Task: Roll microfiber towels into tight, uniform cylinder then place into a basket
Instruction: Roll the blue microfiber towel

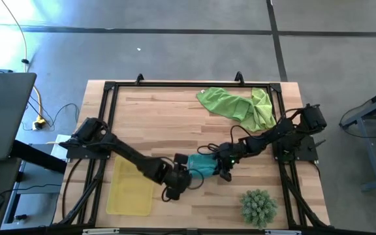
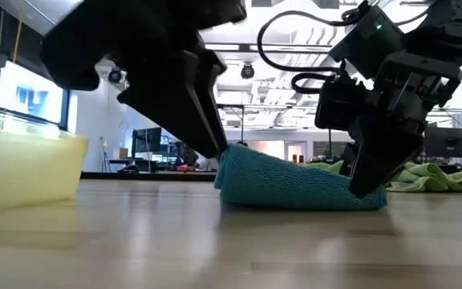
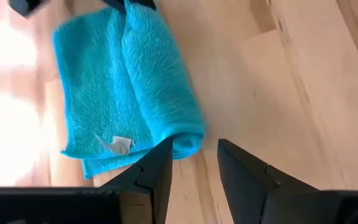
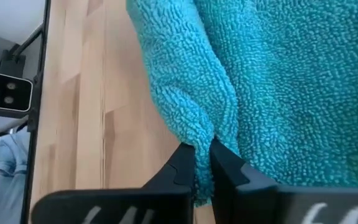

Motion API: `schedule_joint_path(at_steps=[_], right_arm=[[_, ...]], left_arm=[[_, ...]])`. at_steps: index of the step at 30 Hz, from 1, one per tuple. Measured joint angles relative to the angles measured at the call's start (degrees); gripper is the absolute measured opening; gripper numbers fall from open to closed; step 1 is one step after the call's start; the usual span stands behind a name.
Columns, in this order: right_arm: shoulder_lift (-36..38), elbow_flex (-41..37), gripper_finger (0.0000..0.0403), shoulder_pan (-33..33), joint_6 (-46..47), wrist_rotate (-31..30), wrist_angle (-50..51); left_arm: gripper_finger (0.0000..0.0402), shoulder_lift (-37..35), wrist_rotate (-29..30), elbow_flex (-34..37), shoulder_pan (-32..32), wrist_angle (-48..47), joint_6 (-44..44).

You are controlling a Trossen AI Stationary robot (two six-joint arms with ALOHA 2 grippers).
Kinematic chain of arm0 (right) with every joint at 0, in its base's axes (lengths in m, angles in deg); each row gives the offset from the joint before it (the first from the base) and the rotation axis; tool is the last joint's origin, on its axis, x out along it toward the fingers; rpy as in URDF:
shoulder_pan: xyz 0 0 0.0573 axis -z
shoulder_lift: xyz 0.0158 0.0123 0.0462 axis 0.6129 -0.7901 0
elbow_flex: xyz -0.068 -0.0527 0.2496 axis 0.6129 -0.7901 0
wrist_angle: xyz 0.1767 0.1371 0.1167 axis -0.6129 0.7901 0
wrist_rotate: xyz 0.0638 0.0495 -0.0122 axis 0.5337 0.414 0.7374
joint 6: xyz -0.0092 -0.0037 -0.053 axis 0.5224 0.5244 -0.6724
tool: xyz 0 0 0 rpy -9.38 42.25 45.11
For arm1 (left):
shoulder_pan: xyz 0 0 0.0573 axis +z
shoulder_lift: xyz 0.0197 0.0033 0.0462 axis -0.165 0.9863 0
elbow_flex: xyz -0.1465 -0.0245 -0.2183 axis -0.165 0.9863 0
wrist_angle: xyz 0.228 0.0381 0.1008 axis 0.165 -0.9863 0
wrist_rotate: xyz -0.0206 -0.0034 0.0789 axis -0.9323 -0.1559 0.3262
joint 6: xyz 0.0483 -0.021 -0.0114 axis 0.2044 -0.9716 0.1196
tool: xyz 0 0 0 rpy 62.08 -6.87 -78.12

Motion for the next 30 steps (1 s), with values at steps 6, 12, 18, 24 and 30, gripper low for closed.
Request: schedule_joint_path(at_steps=[6,12,18,24,30], right_arm=[[0.0,0.0,0.0005,0.3,0.2,0.0,-0.1],[0.0,0.0,0.0008,0.3,1.6,-0.3,-0.3],[0.0,-0.1,0.0018,0.2,2.6,-0.4,-0.5],[0.0,-0.1,0.0019,0.2,2.6,-0.5,-0.5],[0.0,-0.1,0.0021,0.2,0.5,-0.5,-0.6]], left_arm=[[0.014,0.0,3.1,0.0,-2.2,0.6,-3.4],[0.0169,0.6,7.1,-0.2,-3.1,8.1,0.5],[0.0177,4.7,5.6,-0.1,-0.5,8.2,0.7],[0.0175,7.6,6.7,-0.1,1.3,8.1,-0.3],[0.0164,8.2,0.8,-0.2,3.0,7.9,-6.0]])
